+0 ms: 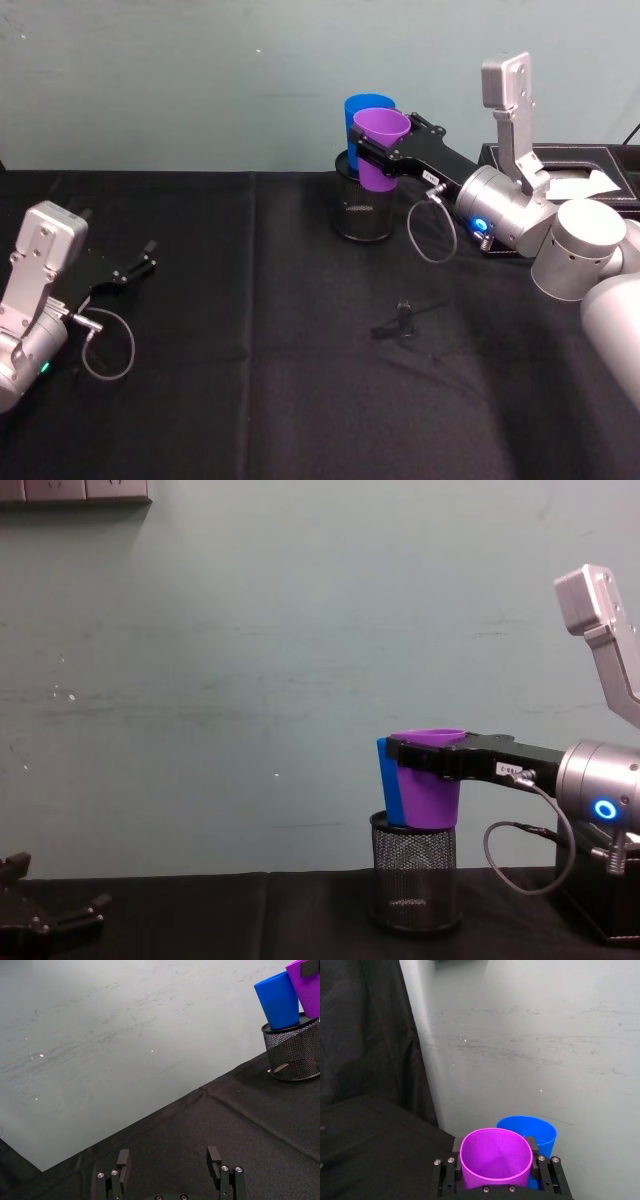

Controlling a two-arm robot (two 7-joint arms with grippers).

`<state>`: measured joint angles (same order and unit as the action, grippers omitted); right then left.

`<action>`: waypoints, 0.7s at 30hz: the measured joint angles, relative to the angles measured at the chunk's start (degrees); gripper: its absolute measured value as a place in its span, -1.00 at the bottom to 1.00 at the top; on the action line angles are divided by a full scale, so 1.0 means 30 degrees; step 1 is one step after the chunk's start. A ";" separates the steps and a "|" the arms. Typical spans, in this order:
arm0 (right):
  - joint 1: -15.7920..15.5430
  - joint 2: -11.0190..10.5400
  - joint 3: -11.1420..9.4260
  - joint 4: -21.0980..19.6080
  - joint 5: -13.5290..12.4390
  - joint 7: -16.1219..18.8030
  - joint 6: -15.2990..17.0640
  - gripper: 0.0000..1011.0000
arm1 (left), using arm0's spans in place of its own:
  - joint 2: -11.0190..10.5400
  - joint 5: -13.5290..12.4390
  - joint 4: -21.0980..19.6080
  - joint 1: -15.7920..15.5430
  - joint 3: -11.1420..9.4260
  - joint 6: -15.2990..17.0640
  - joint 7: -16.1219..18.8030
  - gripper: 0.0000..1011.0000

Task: Pick up one cup with a gripper and tap it against the other cup.

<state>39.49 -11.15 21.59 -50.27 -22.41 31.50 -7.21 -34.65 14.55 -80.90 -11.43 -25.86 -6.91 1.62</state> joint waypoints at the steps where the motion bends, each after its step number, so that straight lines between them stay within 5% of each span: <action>1: 0.0000 -0.0001 0.0001 -0.0001 0.0000 -0.0001 -0.0001 0.46 | 0.0000 0.0000 0.0000 -0.0001 0.0000 -0.0001 0.0001 0.98; 21: 0.0000 -0.0001 0.0000 -0.0001 -0.0001 -0.0032 0.0000 0.46 | 0.0000 0.0001 0.0000 0.0000 -0.0001 -0.0001 0.0000 0.98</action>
<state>39.49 -11.16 21.59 -50.27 -22.42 31.41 -7.21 -34.64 14.55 -80.90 -11.43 -25.86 -6.91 1.62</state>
